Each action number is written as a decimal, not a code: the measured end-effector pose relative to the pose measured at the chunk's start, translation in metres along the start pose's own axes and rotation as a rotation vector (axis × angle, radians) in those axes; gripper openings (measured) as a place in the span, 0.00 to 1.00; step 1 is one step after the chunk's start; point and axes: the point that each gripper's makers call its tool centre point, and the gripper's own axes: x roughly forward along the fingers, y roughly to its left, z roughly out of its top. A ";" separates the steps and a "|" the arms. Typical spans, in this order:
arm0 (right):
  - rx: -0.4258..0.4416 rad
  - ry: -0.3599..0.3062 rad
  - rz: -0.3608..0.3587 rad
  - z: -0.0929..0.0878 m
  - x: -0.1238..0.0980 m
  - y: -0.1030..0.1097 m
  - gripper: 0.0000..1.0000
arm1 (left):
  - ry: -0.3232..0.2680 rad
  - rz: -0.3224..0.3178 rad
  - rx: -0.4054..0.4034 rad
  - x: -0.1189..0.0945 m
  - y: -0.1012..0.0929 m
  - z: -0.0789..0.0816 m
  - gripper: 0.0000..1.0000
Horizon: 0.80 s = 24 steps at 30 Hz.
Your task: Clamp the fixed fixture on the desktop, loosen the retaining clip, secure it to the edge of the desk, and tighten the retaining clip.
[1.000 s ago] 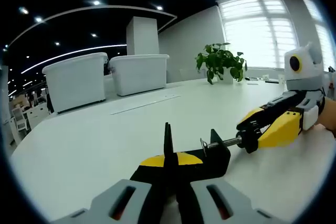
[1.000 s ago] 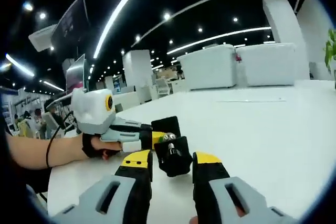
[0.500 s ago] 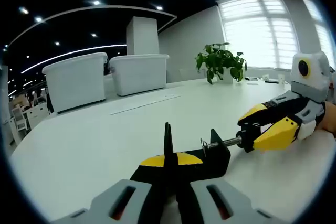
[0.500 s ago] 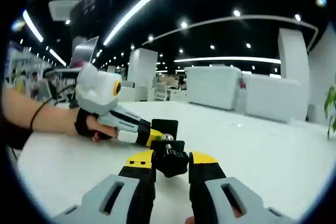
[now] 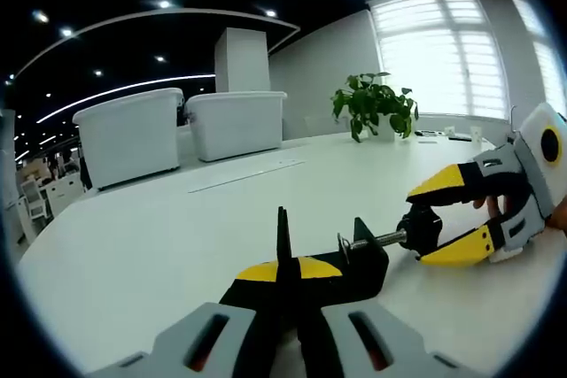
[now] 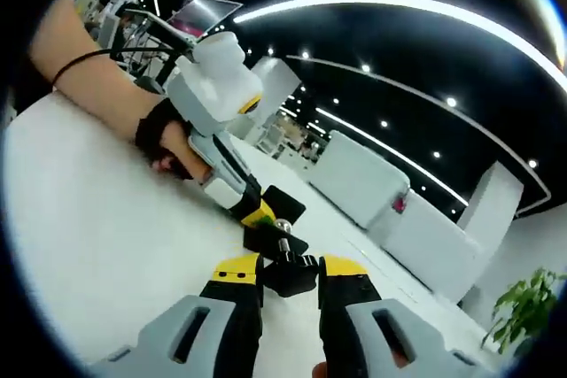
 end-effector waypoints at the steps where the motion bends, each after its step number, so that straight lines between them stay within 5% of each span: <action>1: -0.009 0.001 -0.002 0.000 0.000 0.000 0.23 | 0.000 0.001 0.000 0.000 0.000 0.000 0.06; 6: -0.133 0.015 -0.012 -0.005 0.004 -0.003 0.24 | 0.001 0.005 -0.001 0.000 0.001 0.001 0.06; 13: -0.090 0.014 -0.015 -0.004 0.003 -0.005 0.24 | 0.001 0.004 -0.001 0.002 0.002 0.001 0.06; 18: 0.308 -0.087 -0.031 0.010 -0.005 -0.024 0.35 | 0.001 0.003 -0.003 0.003 0.004 0.001 0.06; 21: 0.548 -0.077 -0.065 0.002 -0.011 -0.040 0.34 | 0.000 0.003 -0.002 0.003 0.004 0.000 0.06; 24: 0.770 -0.028 -0.010 -0.013 -0.008 -0.044 0.31 | 0.001 0.003 -0.002 0.003 0.004 0.000 0.06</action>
